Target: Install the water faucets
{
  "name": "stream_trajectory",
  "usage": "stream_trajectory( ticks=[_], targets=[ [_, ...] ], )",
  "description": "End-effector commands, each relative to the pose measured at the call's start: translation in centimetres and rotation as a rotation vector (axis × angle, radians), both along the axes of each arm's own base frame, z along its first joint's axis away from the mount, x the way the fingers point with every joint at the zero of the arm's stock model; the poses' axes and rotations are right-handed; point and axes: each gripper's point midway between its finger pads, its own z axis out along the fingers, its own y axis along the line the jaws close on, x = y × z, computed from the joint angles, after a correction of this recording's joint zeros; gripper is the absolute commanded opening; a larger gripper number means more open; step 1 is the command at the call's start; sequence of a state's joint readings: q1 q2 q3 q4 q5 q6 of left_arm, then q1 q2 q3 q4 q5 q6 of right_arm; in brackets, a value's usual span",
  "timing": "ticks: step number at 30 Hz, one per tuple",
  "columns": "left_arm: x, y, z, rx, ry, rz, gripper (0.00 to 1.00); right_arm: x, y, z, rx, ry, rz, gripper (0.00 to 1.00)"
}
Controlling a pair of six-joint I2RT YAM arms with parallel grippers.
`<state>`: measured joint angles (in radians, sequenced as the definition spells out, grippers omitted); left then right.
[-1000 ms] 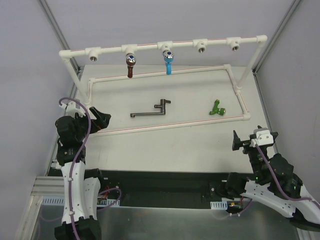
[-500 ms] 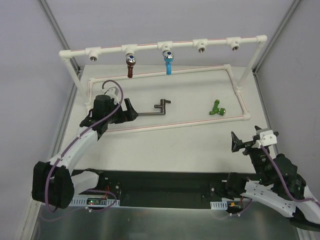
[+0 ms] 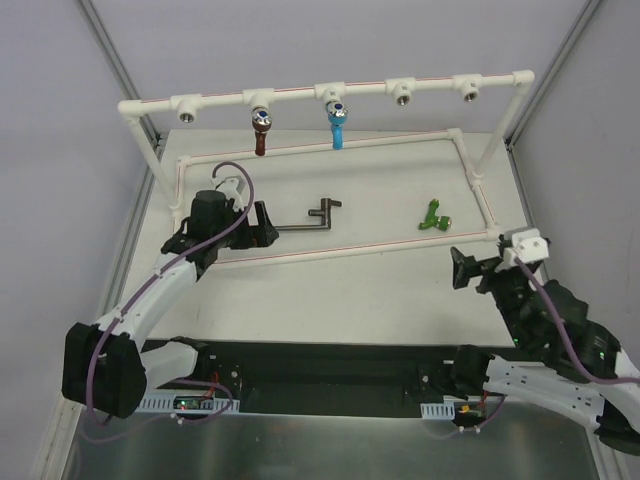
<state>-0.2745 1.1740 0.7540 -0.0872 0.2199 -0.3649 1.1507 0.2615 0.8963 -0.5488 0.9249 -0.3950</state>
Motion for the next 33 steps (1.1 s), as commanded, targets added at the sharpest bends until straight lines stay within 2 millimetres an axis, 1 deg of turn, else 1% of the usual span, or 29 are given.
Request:
stream_trajectory(
  ticks=[1, 2, 3, 4, 5, 6, 7, 8, 9, 10, 11, 12, 13, 14, 15, 16, 17, 18, 19, 20, 21, 22, 23, 24, 26, 27, 29, 32, 33],
  targets=[
    [-2.4, 0.2, 3.4, 0.009, -0.061, -0.064, 0.99, 2.0, 3.8, 0.3, -0.014, 0.066, -0.055, 0.96],
    [-2.9, -0.1, 4.2, -0.009, -0.075, -0.09, 0.99, 2.3, 4.4, 0.3, -0.008, 0.077, -0.058, 0.96],
    [-3.9, -0.4, 5.5, -0.033, -0.114, -0.121, 0.99, 3.0, 5.7, 0.4, -0.015, 0.093, -0.061, 0.96],
    [-4.6, -0.2, 5.5, -0.014, -0.12, -0.141, 0.99, 3.2, 7.0, 0.2, -0.008, 0.115, -0.02, 0.96],
    [-5.2, 0.1, 5.7, 0.002, -0.134, -0.148, 0.99, 4.1, 7.0, -0.1, 0.001, 0.14, -0.046, 0.96],
    [-5.6, 1.0, 6.4, 0.033, -0.17, -0.129, 0.99, 5.0, 8.3, -0.8, 0.026, 0.192, -0.044, 0.96],
    [-6.1, 1.8, 6.3, 0.081, -0.176, -0.128, 0.99, 5.3, 9.7, -1.6, 0.044, 0.247, 0.01, 0.96],
    [-6.4, 2.3, 6.5, 0.107, -0.188, -0.119, 0.99, 6.5, 9.1, -2.3, 0.07, 0.287, -0.038, 0.96],
    [-6.8, 2.9, 7.2, 0.123, -0.224, -0.111, 0.99, 7.5, 9.9, -3.8, 0.089, 0.351, -0.055, 0.96],
    [-6.9, 3.6, 7.4, 0.16, -0.246, -0.1, 0.99, 8.0, 10.6, -4.3, 0.115, 0.395, -0.034, 0.96],
    [-7.3, 3.9, 7.1, 0.175, -0.247, -0.096, 0.99, 9.2, 9.5, -5.1, 0.157, 0.431, -0.092, 0.96],
    [-7.7, 4.3, 7.6, 0.18, -0.28, -0.089, 0.99, 10.4, 9.6, -6.6, 0.204, 0.495, -0.128, 0.96],
    [-7.7, 4.7, 7.5, 0.197, -0.293, -0.073, 0.99, 10.9, 10.2, -7.2, 0.255, 0.555, -0.101, 0.96],
    [-7.9, 5.0, 7.0, 0.207, -0.288, -0.063, 0.99, 12.4, 8.3, -8.1, 0.319, 0.593, -0.179, 0.96],
    [-8.1, 5.1, 7.2, 0.206, -0.307, -0.057, 0.99, 13.6, 8.0, -9.7, 0.361, 0.653, -0.214, 0.96],
    [-8.2, 5.2, 7.0, 0.21, -0.311, -0.051, 0.99, 14.2, 8.0, -10.4, 0.432, 0.699, -0.226, 0.96],
    [-8.3, 5.5, 6.5, 0.221, -0.309, -0.041, 0.99, 15.4, 6.4, -10.9, 0.482, 0.711, -0.292, 0.96],
    [-8.5, 5.5, 6.7, 0.22, -0.327, -0.042, 0.99, 16.5, 6.0, -12.4, 0.498, 0.749, -0.328, 0.96],
    [-8.6, 5.5, 6.6, 0.226, -0.33, -0.042, 0.99, 17.1, 5.7, -12.9, 0.537, 0.765, -0.35, 0.96],
    [-8.7, 5.7, 6.6, 0.231, -0.339, -0.036, 0.99, 18.0, 4.6, -13.3, 0.565, 0.766, -0.39, 0.96],
    [-8.7, 5.7, 6.7, 0.234, -0.345, -0.037, 0.99, 19.0, 4.2, -14.7, 0.575, 0.793, -0.418, 0.98],
    [-8.7, 5.6, 6.9, 0.235, -0.354, -0.039, 0.99, 19.5, 3.8, -15.2, 0.593, 0.804, -0.436, 0.99],
    [-8.7, 5.6, 7.1, 0.234, -0.36, -0.041, 0.99, 20.0, 2.8, -15.8, 0.62, 0.811, -0.476, 0.99],
    [-8.7, 5.6, 7.2, 0.234, -0.364, -0.044, 0.99, 20.6, 2.3, -17.0, 0.62, 0.832, -0.505, 0.96],
    [-8.8, 5.5, 7.2, 0.236, -0.369, -0.05, 0.99, 21.5, 0.6, -17.8, 0.641, 0.829, -0.556, 0.92],
    [-8.8, 5.5, 7.1, 0.235, -0.368, -0.05, 0.99, 21.8, 0.3, -18.7, 0.641, 0.844, -0.567, 0.86],
    [-8.8, 5.4, 6.9, 0.237, -0.361, -0.056, 0.99, 22.3, -0.7, -19.2, 0.655, 0.848, -0.583, 0.79],
    [-8.7, 5.3, 7.0, 0.236, -0.363, -0.061, 0.99, 23.1, -0.8, -21.4, 0.664, 0.903, -0.576, 0.72],
    [-8.7, 5.3, 6.9, 0.239, -0.362, -0.063, 0.99, 23.4, -1.6, -21.8, 0.674, 0.904, -0.596, 0.7]
  ],
)
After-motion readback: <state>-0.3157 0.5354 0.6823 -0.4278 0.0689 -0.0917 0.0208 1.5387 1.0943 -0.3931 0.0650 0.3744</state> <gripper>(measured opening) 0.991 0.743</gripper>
